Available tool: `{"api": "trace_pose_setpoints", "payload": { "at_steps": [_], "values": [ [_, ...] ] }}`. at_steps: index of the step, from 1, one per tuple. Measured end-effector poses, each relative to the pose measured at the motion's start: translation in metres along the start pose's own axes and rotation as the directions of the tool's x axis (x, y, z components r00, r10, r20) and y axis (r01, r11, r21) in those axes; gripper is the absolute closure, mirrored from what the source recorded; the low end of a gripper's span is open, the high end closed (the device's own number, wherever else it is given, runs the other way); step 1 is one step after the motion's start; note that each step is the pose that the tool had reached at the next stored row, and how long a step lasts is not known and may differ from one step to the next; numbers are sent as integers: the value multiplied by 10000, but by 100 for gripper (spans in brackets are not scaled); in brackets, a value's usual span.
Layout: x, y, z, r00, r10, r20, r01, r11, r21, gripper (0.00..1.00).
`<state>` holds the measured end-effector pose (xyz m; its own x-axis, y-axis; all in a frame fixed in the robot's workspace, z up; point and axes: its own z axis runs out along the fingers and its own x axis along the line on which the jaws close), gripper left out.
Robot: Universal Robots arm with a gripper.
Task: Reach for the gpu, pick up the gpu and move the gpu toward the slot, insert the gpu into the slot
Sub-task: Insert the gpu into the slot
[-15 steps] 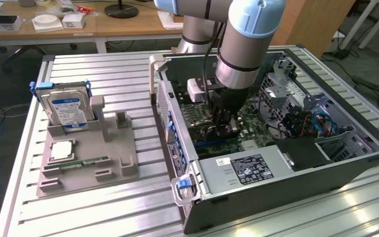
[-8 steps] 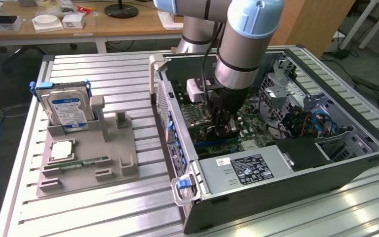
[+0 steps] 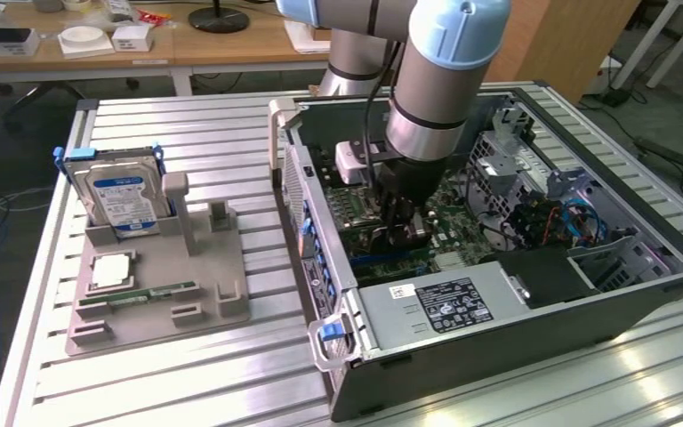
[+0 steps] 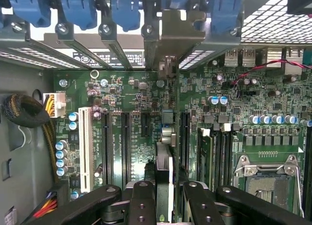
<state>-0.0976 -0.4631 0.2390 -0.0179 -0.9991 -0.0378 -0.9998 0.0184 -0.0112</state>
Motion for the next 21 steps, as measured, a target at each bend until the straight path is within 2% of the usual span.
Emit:
{"api": "trace_pose_setpoints", "payload": {
  "at_steps": [21],
  "values": [
    [0, 2, 0, 10000, 67, 1, -67, 10000, 3, 73]
  ]
}}
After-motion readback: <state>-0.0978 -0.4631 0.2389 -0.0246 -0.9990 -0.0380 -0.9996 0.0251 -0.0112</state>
